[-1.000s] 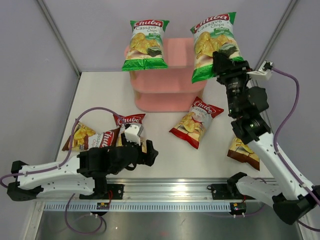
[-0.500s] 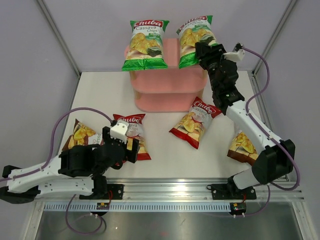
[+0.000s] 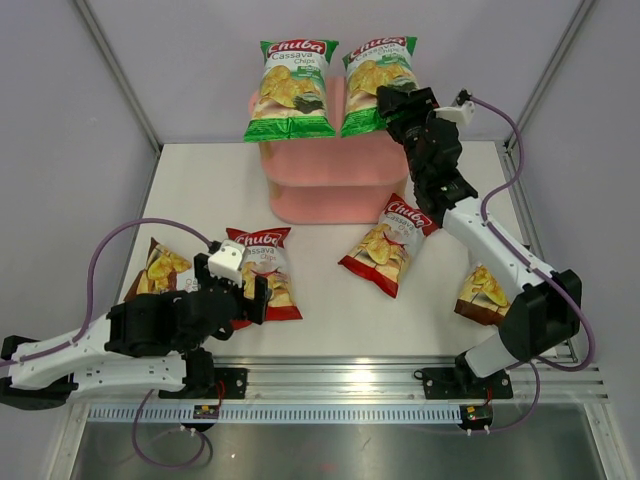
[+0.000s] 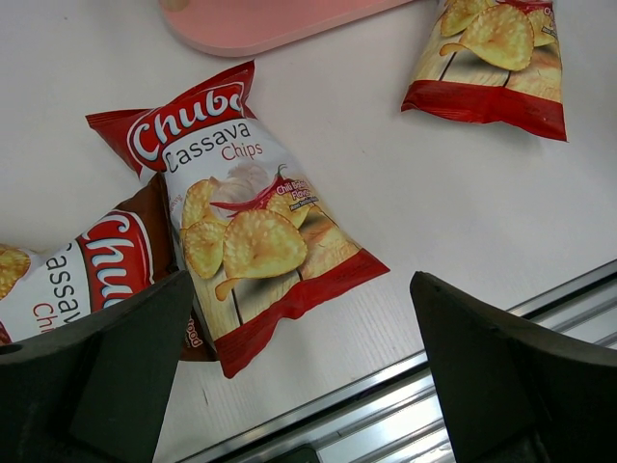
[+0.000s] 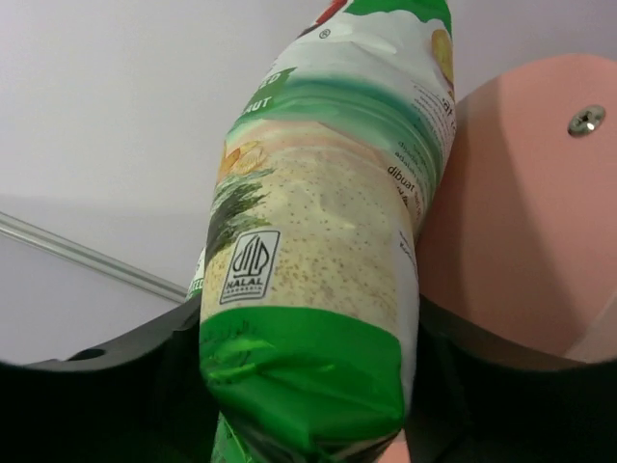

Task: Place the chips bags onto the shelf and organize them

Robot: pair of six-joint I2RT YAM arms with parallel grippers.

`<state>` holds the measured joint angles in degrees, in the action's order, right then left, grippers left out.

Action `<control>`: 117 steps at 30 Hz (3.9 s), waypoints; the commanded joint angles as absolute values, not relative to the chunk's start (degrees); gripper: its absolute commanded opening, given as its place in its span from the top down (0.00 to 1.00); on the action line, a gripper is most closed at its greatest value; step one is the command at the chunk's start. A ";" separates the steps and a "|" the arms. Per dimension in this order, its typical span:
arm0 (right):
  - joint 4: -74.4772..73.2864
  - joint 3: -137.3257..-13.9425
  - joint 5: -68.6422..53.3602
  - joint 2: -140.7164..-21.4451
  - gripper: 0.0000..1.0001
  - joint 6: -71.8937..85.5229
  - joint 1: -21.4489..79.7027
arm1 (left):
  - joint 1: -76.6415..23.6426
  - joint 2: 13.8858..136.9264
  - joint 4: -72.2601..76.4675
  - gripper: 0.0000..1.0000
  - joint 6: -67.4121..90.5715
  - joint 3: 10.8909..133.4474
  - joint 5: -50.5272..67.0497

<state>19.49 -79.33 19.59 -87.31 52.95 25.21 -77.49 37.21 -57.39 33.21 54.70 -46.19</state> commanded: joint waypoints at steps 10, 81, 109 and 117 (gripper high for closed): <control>-5.33 -89.11 21.19 -84.82 0.11 57.83 25.58 | -77.34 36.56 -55.11 0.01 31.82 53.88 -46.41; -27.77 -99.14 2.99 -88.16 0.00 57.66 18.37 | -77.34 34.98 -54.32 0.01 32.08 53.00 -45.62; -28.41 -91.59 -3.07 -74.53 0.01 53.06 11.78 | -75.67 40.61 -50.28 0.01 36.21 53.00 -43.25; -16.53 -81.04 -5.35 -73.82 0.26 58.80 11.86 | -75.59 37.97 -53.96 0.01 37.97 53.35 -40.96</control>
